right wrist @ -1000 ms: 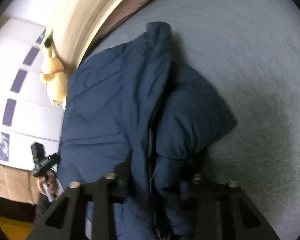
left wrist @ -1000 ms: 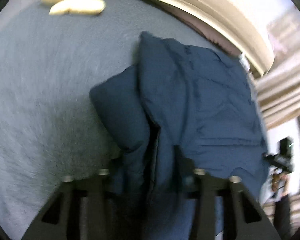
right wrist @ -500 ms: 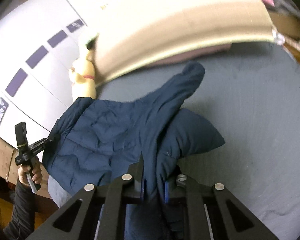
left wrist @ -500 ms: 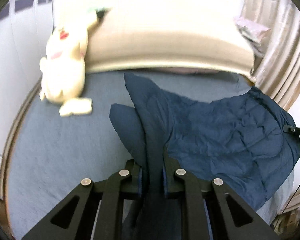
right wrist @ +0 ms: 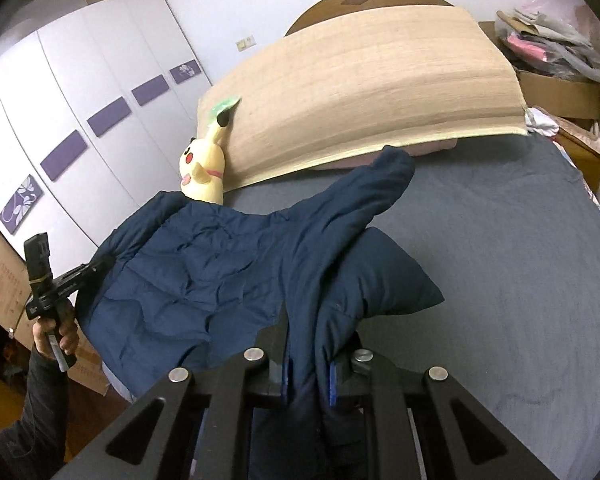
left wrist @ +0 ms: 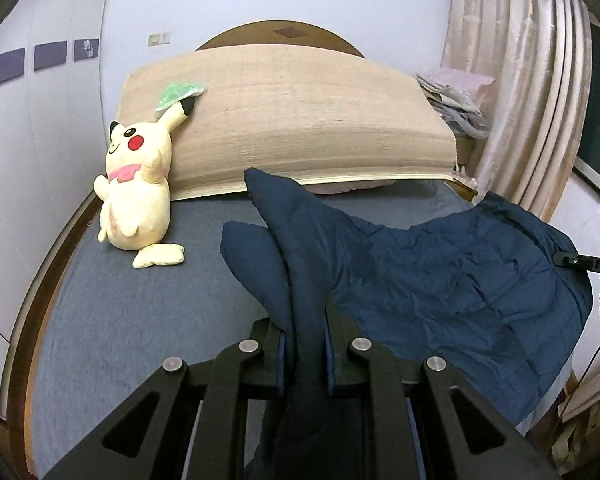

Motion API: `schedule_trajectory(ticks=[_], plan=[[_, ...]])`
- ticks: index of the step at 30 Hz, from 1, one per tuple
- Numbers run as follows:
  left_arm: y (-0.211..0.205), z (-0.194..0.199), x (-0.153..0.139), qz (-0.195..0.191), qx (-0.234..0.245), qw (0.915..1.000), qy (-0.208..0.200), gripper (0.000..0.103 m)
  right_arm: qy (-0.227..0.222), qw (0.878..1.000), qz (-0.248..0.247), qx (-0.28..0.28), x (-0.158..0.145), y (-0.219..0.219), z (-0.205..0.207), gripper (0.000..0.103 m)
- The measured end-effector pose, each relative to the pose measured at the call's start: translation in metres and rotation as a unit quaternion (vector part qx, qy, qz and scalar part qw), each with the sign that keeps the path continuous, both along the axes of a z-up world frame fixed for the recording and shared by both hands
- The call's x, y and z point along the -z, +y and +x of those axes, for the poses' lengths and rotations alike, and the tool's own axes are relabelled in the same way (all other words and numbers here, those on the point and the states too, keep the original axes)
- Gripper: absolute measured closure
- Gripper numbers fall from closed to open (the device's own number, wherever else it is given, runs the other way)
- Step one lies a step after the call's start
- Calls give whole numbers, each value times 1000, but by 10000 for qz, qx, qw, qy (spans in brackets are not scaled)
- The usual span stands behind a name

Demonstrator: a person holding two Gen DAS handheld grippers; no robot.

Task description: Fold large clothes

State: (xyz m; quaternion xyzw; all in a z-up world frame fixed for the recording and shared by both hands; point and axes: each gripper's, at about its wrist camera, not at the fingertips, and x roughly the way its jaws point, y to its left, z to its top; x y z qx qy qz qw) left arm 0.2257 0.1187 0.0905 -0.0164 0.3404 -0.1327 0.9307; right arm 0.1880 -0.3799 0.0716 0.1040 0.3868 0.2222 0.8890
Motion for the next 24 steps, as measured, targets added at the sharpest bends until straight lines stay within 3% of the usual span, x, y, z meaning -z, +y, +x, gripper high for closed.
schedule_trajectory(ticks=[4,10,19,24], plan=[[-1,-14,9,-62,-35,10000,43,88,78,10000,-5,36,13,2,-4,90],[0,-24,45,-95,-138,9995,250,88,266,9996,-29,74,35,2,-10,90],[7,-29,106,-176,-281,9970,696,88,696,9974,62,169,91,-1,-5,90],[12,-37,126,-248,-348,9957,816,88,871,9959,121,233,113,2,-3,90]])
